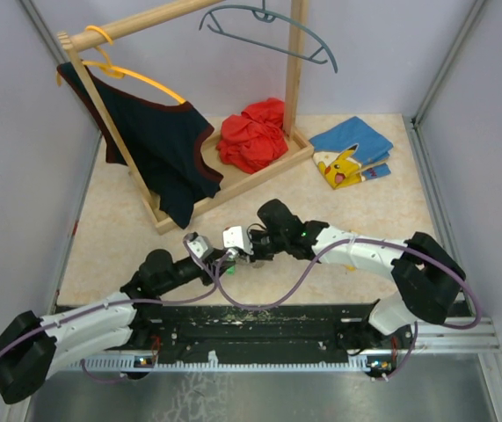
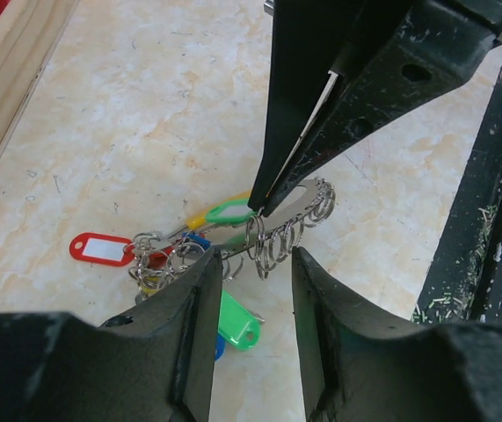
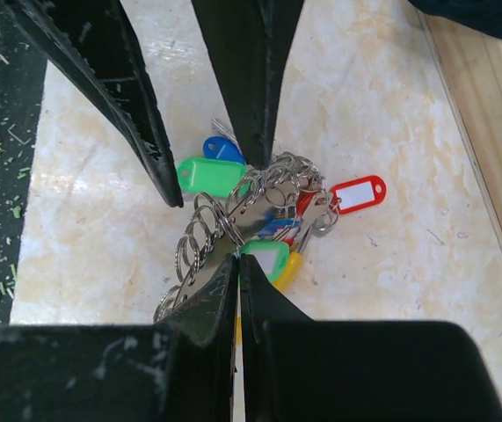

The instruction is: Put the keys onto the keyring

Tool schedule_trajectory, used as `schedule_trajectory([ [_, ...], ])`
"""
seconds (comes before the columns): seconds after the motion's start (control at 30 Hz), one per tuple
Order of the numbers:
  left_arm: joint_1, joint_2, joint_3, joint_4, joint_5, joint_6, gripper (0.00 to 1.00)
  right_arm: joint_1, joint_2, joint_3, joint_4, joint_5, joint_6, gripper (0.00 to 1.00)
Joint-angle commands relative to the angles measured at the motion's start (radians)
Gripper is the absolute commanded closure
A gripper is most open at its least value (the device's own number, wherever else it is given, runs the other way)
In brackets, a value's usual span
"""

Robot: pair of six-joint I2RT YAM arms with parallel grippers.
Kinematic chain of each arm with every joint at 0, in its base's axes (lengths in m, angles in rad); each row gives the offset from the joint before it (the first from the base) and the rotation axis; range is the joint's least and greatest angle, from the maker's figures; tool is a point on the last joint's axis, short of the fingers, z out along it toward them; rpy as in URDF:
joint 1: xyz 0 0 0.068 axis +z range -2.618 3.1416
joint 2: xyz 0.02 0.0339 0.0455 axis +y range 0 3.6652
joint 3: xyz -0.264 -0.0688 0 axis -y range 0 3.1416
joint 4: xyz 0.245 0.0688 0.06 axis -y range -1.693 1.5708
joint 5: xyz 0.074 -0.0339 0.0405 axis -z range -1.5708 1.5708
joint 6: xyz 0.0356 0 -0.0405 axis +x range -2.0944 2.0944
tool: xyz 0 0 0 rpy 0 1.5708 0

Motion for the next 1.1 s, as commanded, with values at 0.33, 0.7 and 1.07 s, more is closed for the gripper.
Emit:
schedule_trajectory([
  [0.33,0.002,0.137,0.097,0.018,0.034,-0.017,0.62,0.007,-0.034,0.046,0.051,0.019,0.015,1.0],
  [0.7,0.003,0.19,0.133,-0.016,0.052,0.017,0.71,0.007,-0.022,0.059,0.042,-0.011,0.031,1.0],
  [1.07,0.003,0.227,0.14,-0.031,0.083,-0.003,0.71,-0.005,-0.021,0.068,0.048,-0.025,0.08,1.0],
])
